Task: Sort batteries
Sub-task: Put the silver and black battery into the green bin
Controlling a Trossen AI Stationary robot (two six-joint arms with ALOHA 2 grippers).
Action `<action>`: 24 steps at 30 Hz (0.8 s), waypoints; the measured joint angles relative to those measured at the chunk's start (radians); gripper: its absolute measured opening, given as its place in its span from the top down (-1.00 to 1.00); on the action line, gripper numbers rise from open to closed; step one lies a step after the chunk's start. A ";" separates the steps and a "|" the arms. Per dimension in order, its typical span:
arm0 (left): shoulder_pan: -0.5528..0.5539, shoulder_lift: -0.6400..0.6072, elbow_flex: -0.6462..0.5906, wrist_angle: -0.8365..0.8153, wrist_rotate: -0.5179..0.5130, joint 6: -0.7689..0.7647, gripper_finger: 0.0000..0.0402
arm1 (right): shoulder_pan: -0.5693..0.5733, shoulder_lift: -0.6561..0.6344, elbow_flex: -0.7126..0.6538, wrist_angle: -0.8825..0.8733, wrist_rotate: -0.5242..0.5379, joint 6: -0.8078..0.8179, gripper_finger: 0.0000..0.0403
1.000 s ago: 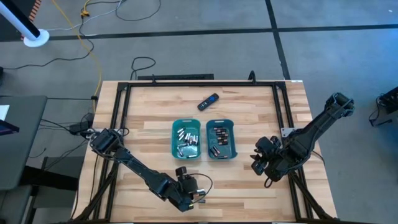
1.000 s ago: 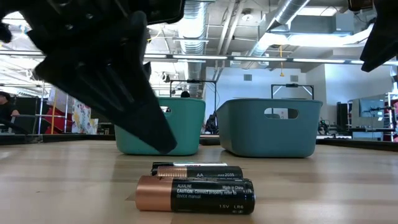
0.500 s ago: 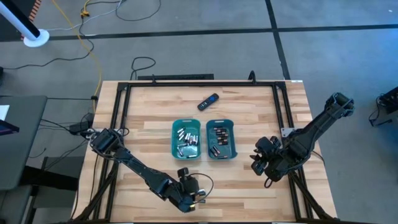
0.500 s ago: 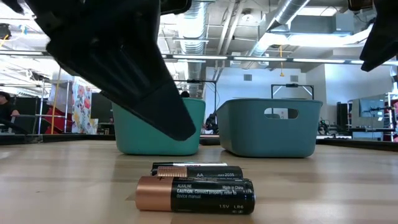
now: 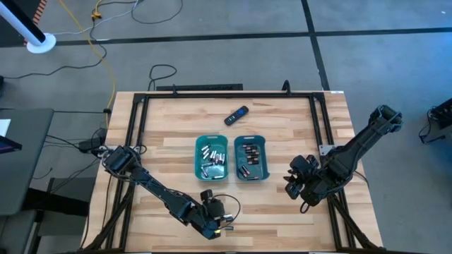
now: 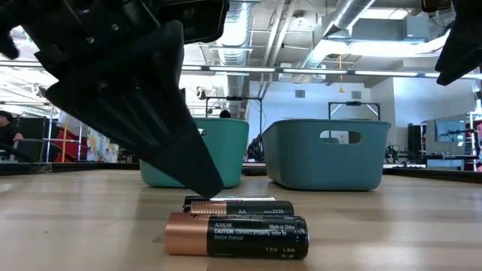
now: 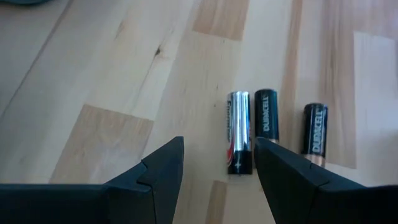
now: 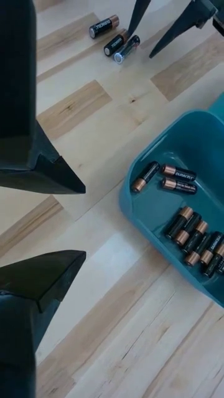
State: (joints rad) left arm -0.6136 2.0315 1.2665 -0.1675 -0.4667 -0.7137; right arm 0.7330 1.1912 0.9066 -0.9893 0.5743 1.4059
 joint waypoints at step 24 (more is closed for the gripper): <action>0.027 0.000 -0.003 -0.013 -0.063 0.131 0.06 | 0.000 0.000 0.000 0.001 0.000 0.000 0.15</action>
State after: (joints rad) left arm -0.5869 2.0315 1.2636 -0.1806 -0.5301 -0.5824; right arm 0.7326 1.1912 0.9066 -0.9886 0.5743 1.4055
